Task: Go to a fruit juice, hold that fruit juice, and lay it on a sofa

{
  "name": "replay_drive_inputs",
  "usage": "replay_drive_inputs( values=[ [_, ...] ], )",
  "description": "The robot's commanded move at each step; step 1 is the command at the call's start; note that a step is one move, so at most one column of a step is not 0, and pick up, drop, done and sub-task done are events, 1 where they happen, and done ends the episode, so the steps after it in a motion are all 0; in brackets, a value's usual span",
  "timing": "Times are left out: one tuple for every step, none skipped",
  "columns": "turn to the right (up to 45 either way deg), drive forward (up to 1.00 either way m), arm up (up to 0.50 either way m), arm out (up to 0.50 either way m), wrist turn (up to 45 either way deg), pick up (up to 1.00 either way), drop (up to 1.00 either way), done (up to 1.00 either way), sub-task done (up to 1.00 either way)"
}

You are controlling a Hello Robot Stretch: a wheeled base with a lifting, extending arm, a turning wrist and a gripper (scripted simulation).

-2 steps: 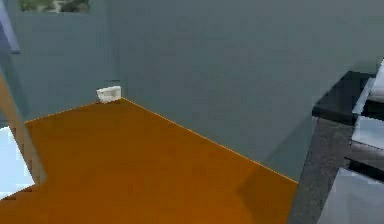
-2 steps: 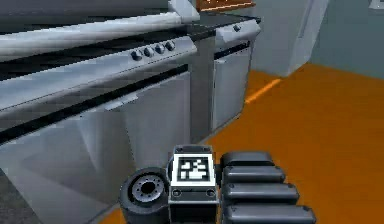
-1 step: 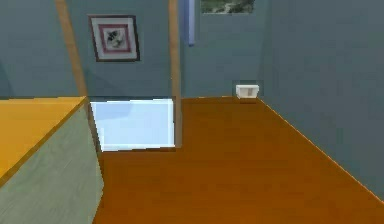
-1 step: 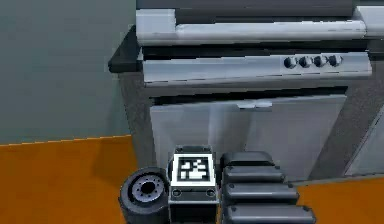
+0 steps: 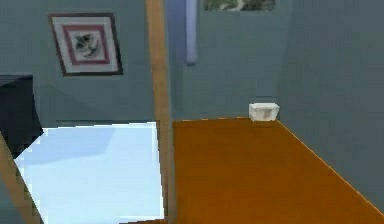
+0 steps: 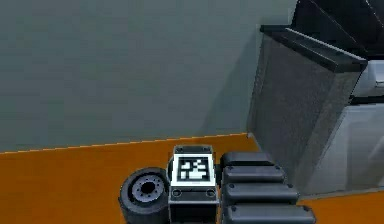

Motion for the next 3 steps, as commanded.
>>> replay_drive_inputs(
  values=[
    [-3.0, 0.00, 0.00, 0.00, 0.0, 0.00, 0.00, 0.00, 0.00],
    [0.0, 0.65, 0.00, 0.00, 0.0, 0.00, 0.00, 0.00, 0.00],
    [-42.0, 0.00, 0.00, 0.00, 0.0, 0.00, 0.00, 0.00, 0.00]
  ],
)
